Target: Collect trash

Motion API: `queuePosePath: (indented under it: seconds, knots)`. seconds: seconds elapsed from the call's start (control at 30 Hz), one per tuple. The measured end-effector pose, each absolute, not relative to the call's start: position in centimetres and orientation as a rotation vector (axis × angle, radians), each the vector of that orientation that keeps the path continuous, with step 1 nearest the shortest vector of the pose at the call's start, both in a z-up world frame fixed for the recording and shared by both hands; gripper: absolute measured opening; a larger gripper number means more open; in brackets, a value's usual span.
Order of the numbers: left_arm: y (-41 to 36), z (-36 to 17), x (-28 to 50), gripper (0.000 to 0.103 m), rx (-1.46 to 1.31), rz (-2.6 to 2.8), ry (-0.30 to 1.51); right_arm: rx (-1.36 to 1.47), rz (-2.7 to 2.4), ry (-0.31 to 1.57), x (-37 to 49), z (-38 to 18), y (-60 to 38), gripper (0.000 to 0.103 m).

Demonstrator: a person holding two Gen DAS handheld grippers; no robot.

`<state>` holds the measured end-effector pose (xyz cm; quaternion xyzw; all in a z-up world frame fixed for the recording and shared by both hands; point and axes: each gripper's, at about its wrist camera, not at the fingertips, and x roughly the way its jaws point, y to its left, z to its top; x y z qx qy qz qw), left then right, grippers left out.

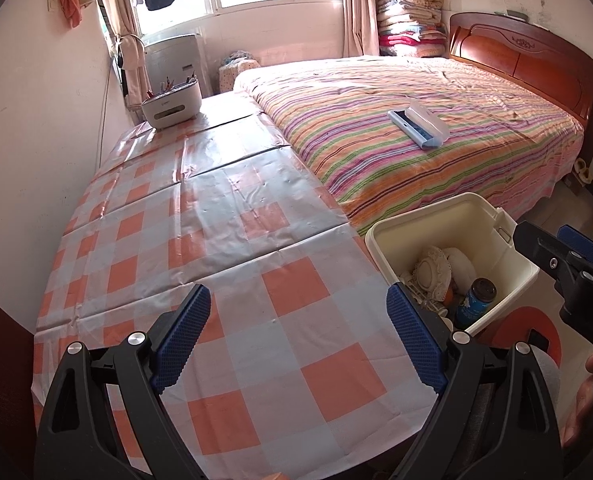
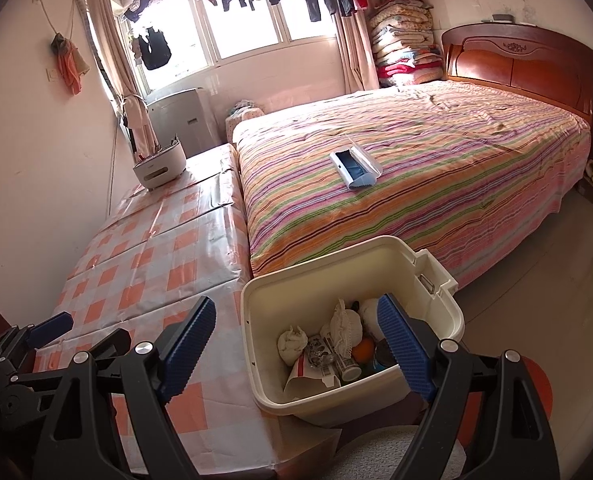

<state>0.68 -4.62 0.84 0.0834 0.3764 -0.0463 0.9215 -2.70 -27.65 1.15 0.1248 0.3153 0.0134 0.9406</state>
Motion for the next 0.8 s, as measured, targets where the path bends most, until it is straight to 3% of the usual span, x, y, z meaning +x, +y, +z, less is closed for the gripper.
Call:
queuePosePath:
  seconds: [0.8]
  knots:
    - [-7.0, -0.7, 1.0, 0.088, 0.164, -0.196, 0.832, 0.274, -0.006, 0.665, -3.0, -0.1, -29.2, 0.081]
